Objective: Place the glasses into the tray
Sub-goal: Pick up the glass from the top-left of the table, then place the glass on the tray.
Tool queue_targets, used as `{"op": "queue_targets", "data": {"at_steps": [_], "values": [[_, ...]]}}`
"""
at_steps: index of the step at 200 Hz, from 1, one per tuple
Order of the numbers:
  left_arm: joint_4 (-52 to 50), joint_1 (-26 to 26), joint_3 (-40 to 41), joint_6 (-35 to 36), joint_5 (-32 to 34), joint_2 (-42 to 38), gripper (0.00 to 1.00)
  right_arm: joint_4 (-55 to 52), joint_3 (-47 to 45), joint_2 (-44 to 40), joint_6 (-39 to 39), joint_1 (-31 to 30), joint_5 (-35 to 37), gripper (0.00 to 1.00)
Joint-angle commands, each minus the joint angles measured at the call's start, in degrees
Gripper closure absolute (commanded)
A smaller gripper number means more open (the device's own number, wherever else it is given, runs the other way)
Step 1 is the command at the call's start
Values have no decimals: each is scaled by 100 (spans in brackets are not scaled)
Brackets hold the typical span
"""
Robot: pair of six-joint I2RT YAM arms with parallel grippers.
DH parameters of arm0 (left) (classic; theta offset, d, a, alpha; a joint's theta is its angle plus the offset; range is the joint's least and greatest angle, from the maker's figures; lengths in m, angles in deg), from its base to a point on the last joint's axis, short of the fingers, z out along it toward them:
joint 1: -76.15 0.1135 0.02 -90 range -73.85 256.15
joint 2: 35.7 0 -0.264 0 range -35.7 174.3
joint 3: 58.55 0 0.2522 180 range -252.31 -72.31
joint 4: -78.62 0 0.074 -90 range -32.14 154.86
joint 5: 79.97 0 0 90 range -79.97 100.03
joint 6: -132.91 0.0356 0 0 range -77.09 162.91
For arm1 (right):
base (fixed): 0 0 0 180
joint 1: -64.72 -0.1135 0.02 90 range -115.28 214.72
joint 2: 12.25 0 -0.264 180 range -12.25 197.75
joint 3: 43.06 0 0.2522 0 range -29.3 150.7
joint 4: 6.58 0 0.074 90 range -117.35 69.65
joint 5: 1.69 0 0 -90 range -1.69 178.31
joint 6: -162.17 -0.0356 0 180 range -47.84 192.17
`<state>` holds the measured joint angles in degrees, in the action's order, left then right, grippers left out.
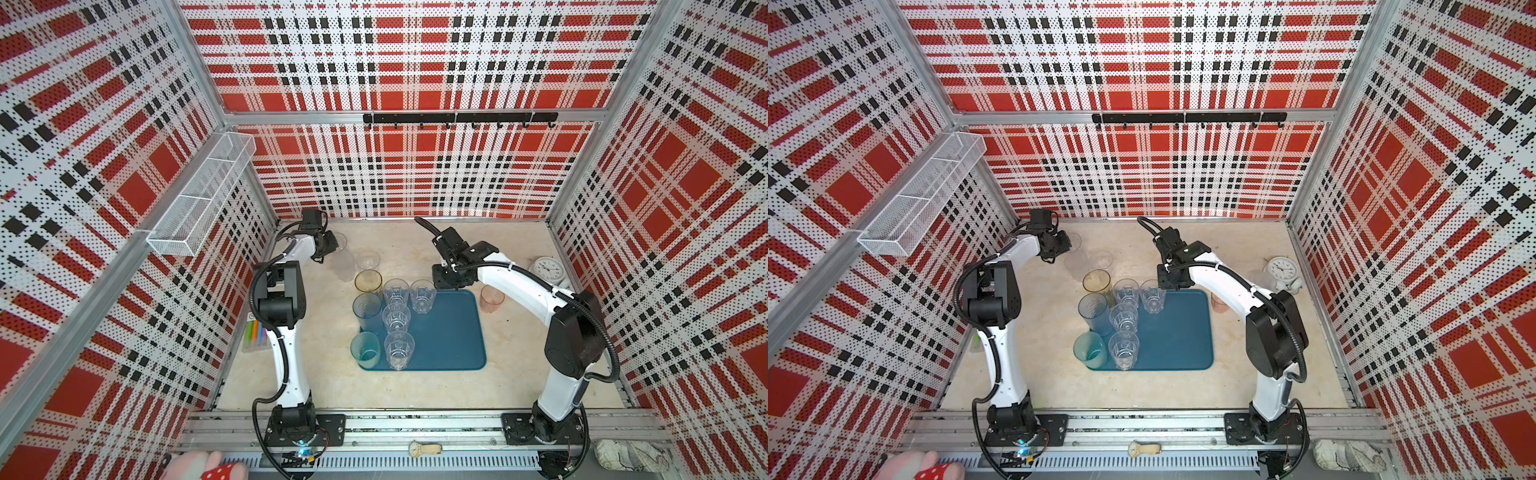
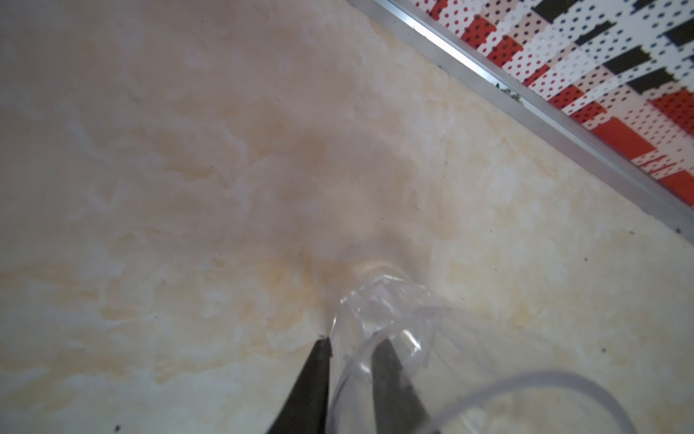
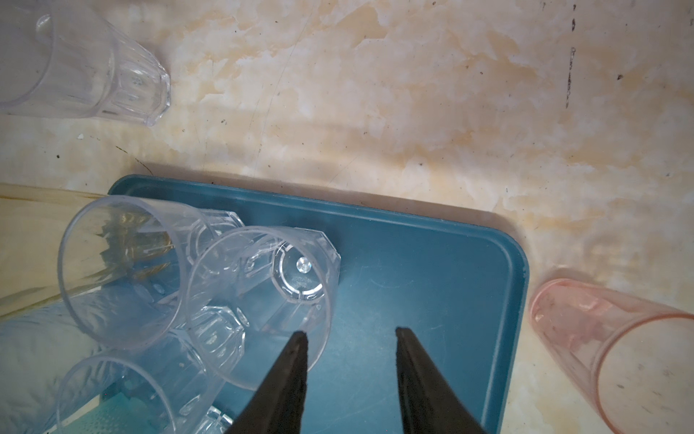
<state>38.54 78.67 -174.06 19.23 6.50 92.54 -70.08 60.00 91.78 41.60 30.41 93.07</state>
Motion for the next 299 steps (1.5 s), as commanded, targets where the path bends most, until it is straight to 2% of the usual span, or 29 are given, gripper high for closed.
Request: {"op": "queue_targets", "data": {"at_steps": [1, 71, 183, 236, 238, 271, 299], "values": [[-65, -3, -47, 46, 46, -44, 87, 34, -55, -199, -28, 36, 36, 57], [-202, 90, -271, 13, -45, -537, 100, -27, 44, -179, 15, 37, 100, 57], [-698, -268, -911, 110, -16, -1627, 100, 33, 107, -361, -72, 123, 6, 57], [-1070, -1620, -1063, 68, -82, -2369, 100, 280, -134, -986, -397, 830, -393, 57], [-1070, -1803, -1054, 55, -88, -2397, 100, 280, -143, -1011, -397, 864, -400, 57], [-1115, -2958, -460, -31, -102, -2895, 100, 289, -467, -1522, -494, 1602, -320, 57], [-1118, -3888, 397, -149, -54, -3361, 100, 250, -729, -1874, -503, 2155, -216, 57]]}}
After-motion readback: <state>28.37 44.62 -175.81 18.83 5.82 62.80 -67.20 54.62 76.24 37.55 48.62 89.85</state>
